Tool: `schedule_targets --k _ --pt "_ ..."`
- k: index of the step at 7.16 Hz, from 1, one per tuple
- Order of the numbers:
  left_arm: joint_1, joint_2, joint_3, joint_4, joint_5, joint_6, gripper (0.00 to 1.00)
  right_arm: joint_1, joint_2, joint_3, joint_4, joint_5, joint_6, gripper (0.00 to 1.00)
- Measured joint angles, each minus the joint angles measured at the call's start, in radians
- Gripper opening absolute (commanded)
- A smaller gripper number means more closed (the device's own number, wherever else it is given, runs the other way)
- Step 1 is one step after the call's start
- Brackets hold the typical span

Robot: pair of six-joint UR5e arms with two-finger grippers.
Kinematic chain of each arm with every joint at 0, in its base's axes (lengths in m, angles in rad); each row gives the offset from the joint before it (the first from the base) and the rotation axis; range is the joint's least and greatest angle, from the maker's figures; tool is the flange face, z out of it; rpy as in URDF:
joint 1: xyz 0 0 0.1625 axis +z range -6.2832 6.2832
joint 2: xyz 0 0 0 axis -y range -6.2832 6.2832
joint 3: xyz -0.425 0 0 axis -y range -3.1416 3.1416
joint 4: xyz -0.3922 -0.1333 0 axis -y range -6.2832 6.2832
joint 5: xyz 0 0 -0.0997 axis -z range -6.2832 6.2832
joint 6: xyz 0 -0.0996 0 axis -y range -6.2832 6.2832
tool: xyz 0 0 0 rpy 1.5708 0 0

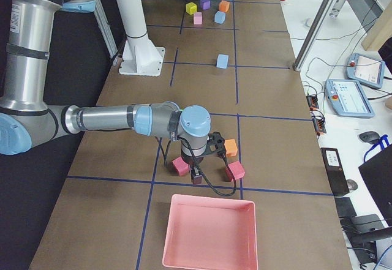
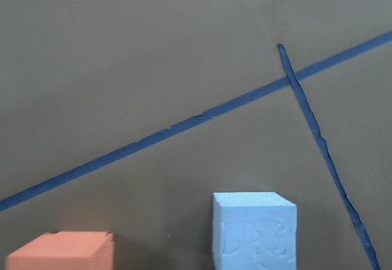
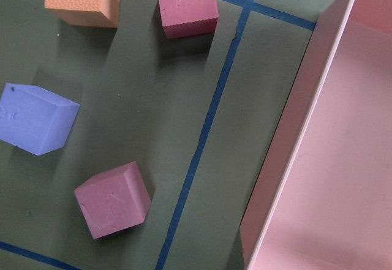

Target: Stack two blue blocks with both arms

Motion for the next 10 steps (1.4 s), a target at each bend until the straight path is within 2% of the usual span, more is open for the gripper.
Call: schedule_targets --k 3,6,7,8,10 --pt "0.044 -0.003 0.089 -0.117 0.019 -0.031 1.00 0.000 0.000 0.000 0.000 0.000 0.000 1.00" --pt "0.096 -0.015 0.111 -0.131 0.020 -0.129 0.99 0.000 0.000 0.000 0.000 -0.001 0.000 1.00" --pt "0.107 -0.023 0.123 -0.132 0.021 -0.140 0.72 0.000 0.000 0.000 0.000 -0.001 0.000 1.00" --pt "0.112 -0.034 0.136 -0.132 0.021 -0.144 0.63 0.000 0.000 0.000 0.000 -0.001 0.000 1.00" --pt "0.113 -0.044 0.148 -0.132 0.021 -0.144 0.63 0.000 0.000 0.000 0.000 -0.001 0.000 1.00"
